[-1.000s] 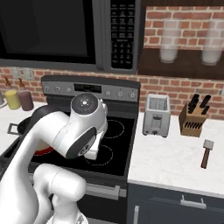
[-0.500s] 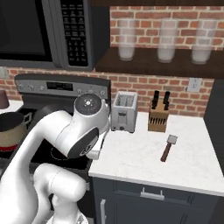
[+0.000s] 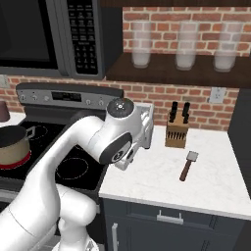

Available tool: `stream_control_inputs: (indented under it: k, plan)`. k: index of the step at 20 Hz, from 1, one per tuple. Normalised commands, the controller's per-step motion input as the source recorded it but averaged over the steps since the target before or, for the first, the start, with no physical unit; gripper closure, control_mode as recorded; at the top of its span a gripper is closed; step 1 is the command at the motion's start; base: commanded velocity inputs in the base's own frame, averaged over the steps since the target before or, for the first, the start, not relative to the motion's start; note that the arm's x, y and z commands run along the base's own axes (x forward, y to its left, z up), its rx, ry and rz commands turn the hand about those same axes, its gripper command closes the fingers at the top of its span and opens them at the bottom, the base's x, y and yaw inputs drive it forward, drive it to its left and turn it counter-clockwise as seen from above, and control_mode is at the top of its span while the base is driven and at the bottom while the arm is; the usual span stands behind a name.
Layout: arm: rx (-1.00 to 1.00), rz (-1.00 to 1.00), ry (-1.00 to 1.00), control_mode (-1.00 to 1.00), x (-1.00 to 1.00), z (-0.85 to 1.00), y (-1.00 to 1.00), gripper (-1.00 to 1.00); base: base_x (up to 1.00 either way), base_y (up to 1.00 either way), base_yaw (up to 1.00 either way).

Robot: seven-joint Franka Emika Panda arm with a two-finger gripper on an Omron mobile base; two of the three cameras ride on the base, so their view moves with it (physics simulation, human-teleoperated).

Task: Put the potato and garlic in the pot. Retrieve the spatula and lightly stir the vegetables in the pot.

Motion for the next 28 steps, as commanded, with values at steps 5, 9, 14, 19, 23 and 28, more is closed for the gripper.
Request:
stream_control_inputs:
  k: [5, 9, 14, 19, 23, 28]
  plan:
    - [0.27, -0.59, 0.09, -1.00, 0.31, -0.43, -0.48, -1.00, 0.00, 0.00, 0.00]
    - [0.24, -0.57, 0.00, -1.00, 0.31, -0.52, -0.56, -1.00, 0.00, 0.00, 0.00]
    - [0.18, -0.47, -0.08, -1.00, 0.23, -0.49, -0.44, -1.00, 0.00, 0.00, 0.00]
    - [0.11, -0.37, -0.19, -1.00, 0.24, -0.47, -0.19, -1.00, 0.00, 0.00, 0.00]
    - [0.10, -0.24, -0.16, -1.00, 0.29, -0.46, -0.11, -1.00, 0.00, 0.00, 0.00]
    - [0.06, -0.16, -0.01, -1.00, 0.60, -0.12, 0.00, -1.00, 0.00, 0.00, 0.00]
